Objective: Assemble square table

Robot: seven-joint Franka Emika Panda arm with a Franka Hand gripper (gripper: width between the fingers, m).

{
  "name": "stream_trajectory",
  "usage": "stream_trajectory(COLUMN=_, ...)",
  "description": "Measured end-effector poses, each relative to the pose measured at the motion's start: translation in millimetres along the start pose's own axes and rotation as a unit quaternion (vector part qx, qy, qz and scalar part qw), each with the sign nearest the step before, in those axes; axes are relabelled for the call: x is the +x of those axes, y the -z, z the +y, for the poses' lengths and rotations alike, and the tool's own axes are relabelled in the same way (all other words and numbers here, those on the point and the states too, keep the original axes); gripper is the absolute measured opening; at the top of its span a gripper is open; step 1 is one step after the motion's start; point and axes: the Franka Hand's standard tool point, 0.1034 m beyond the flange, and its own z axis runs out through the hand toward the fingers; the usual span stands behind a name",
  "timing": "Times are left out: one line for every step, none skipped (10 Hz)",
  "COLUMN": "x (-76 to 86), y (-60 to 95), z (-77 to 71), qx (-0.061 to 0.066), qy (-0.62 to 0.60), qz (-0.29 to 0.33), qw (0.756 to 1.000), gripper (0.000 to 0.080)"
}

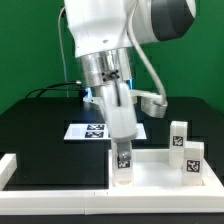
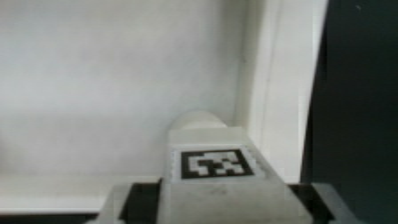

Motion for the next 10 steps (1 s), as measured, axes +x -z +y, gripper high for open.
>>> stream_trajectory(x=-1.2, y=-0.2, z=0.2, qx=0.0, qy=-0.014, qz=0.0, qw=1.0, gripper=0.0291)
stream_trajectory(x=-1.1, y=-0.2, z=0.1, qx=0.0, qy=-0.006, qz=0.0, qw=1.0, gripper=0.0301)
stream_trajectory(x=-3.6, y=-1.1, z=2.2, qx=-0.01, qy=0.039, qz=-0.001, qw=0.999, gripper=0.0301)
stream_trajectory(x=-9.5, y=-1.0, z=4.3, qx=-0.031, qy=0.115, qz=-0.006, qw=0.993, gripper=0.049)
stream_trajectory(x=-11.2, y=-0.4, z=2.5, qx=-0.038, qy=0.23, qz=-0.008, qw=0.972, gripper=0.049)
stream_trajectory(x=-10.8, y=-1.7, z=4.3, qx=-0.043, qy=0.283, qz=-0.015, qw=0.958, gripper=0.0613)
stream_trajectory(x=-10.7, y=-1.8, z=4.4, qx=-0.042, qy=0.287, qz=-0.014, qw=0.957, gripper=0.0642)
stream_trajectory(x=-10.3, y=-1.7, z=4.4, qx=-0.043, qy=0.328, qz=-0.015, qw=0.944, gripper=0.0642)
stream_trajectory(x=-10.1, y=-1.8, z=4.5, qx=-0.042, qy=0.367, qz=-0.017, qw=0.929, gripper=0.0649)
stream_trajectory(x=-9.4, y=-1.7, z=4.5, qx=-0.041, qy=0.415, qz=-0.019, qw=0.909, gripper=0.0648)
